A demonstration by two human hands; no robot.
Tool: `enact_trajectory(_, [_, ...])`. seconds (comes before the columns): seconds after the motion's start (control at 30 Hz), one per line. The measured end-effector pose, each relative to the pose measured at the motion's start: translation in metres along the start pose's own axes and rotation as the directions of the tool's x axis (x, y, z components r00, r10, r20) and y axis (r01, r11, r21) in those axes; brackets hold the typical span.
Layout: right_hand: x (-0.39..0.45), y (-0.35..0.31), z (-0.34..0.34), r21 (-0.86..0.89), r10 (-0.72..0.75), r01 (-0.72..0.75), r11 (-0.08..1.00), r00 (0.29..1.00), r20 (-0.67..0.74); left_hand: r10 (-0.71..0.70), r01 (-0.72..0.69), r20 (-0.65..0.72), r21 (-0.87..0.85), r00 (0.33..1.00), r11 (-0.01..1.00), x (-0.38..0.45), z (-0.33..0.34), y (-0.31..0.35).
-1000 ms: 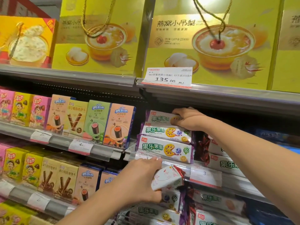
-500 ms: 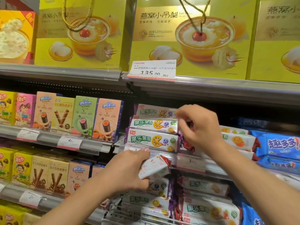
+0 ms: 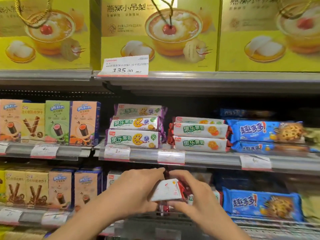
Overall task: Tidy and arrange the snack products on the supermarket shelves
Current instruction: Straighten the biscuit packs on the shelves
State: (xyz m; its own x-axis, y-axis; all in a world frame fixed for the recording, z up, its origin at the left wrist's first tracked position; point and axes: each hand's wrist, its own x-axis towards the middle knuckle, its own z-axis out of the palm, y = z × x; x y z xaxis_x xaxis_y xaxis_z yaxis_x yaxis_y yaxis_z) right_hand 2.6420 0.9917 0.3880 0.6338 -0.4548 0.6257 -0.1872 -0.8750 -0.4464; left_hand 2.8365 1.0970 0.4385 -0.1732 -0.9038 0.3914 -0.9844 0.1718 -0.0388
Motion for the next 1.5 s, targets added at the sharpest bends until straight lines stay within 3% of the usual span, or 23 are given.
enact_trajectory(0.1, [-0.027,0.01,-0.005,0.059,0.086,-0.08,0.995,0.991,-0.107,-0.03,0.029,-0.066,-0.02,0.997,0.999,-0.003,0.018,0.006])
enact_trajectory(0.2, [-0.054,0.026,-0.008,0.24,0.25,-0.198,0.95,0.945,-0.209,-0.143,0.123,-0.208,-0.108,0.968,0.986,-0.014,0.047,0.003])
enact_trajectory(0.3, [-0.074,0.04,-0.01,0.426,0.404,-0.282,0.86,0.886,-0.229,-0.329,0.226,-0.42,-0.276,0.846,0.934,-0.023,0.083,0.001])
enact_trajectory(0.4, [-0.083,0.046,-0.011,0.522,0.494,-0.331,0.786,0.844,-0.209,-0.62,0.307,-0.345,-0.64,0.705,0.704,-0.022,0.103,0.023])
enact_trajectory(0.5, [-0.08,0.046,-0.011,0.55,0.533,-0.345,0.76,0.815,-0.226,-0.726,0.252,-0.24,-0.83,0.644,0.498,-0.012,0.117,0.04])
enact_trajectory(0.7, [-0.067,0.067,-0.013,0.571,0.559,-0.292,0.767,0.741,-0.373,-0.694,0.151,-0.233,-0.883,0.682,0.444,0.008,0.129,0.061])
enact_trajectory(0.8, [-0.059,0.083,-0.016,0.364,0.514,-0.37,0.855,0.694,-0.504,-0.623,0.179,-0.187,-0.861,0.759,0.476,0.019,0.134,0.067])
enact_trajectory(0.87, [-0.052,0.093,-0.02,0.141,0.44,-0.441,0.886,0.708,-0.552,-0.601,0.214,-0.166,-0.834,0.782,0.509,0.028,0.138,0.066])
enact_trajectory(0.93, [-0.042,0.102,-0.024,0.063,0.413,-0.453,0.889,0.738,-0.534,-0.594,0.259,-0.152,-0.796,0.79,0.547,0.039,0.14,0.063])
enact_trajectory(1.13, [-0.016,0.122,-0.026,-0.117,0.404,-0.515,0.849,0.776,-0.485,-0.575,0.403,-0.061,-0.653,0.816,0.641,0.06,0.144,0.056])
enact_trajectory(1.3, [-0.011,0.127,-0.015,-0.438,0.367,-0.504,0.744,0.857,-0.362,-0.571,0.479,-0.02,-0.523,0.821,0.706,0.064,0.161,0.051])
enact_trajectory(1.5, [-0.016,0.139,-0.007,-0.548,0.237,-0.447,0.707,0.879,-0.413,-0.561,0.47,-0.038,-0.501,0.827,0.727,0.066,0.166,0.048])
